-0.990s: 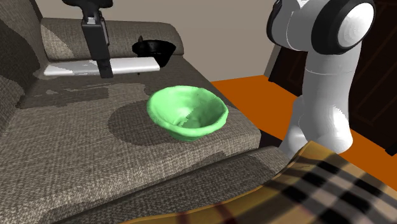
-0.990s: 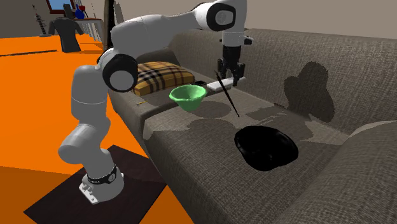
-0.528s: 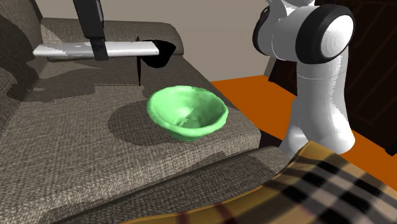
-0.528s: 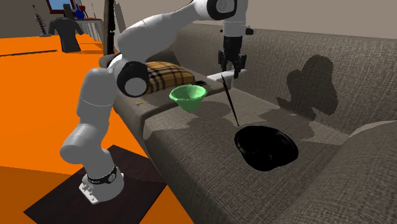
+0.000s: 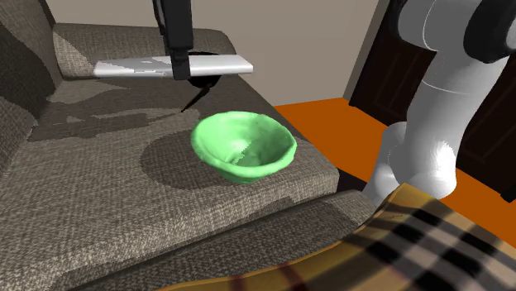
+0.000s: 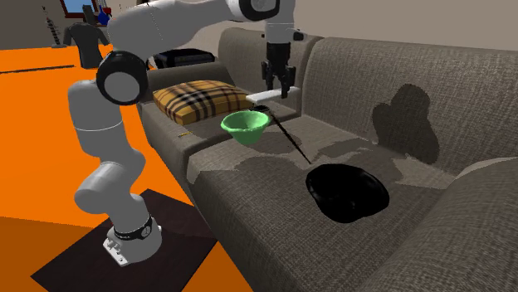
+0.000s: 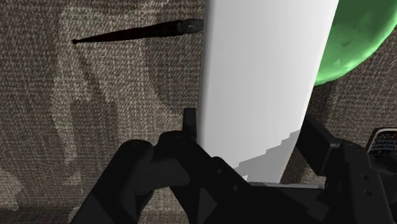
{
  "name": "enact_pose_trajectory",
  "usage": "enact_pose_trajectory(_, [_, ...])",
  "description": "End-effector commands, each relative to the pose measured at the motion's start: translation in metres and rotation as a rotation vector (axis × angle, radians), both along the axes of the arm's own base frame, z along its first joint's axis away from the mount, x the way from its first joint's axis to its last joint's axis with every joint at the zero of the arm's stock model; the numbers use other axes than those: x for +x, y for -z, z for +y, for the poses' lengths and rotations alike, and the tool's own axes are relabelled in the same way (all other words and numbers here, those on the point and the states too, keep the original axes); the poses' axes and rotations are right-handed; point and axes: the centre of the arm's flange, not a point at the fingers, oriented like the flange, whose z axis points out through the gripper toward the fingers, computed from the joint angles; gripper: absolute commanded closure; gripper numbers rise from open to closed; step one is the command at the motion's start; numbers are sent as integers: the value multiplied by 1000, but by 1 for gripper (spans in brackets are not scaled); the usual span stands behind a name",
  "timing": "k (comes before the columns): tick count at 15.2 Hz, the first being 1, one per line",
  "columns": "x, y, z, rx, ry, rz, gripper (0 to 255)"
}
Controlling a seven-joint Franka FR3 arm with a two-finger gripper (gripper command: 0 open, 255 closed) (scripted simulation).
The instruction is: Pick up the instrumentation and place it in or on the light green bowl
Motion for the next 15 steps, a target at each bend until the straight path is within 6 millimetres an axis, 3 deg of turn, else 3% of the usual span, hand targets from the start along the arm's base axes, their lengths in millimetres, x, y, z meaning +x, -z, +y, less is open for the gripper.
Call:
enact_pose_trajectory(1, [-24, 0, -10, 0, 2, 0, 255])
enact_pose_trajectory(6, [-85, -1, -35, 0, 2, 0, 255])
enact_pose_trajectory(15, [-89, 42, -37, 0, 2, 0, 255])
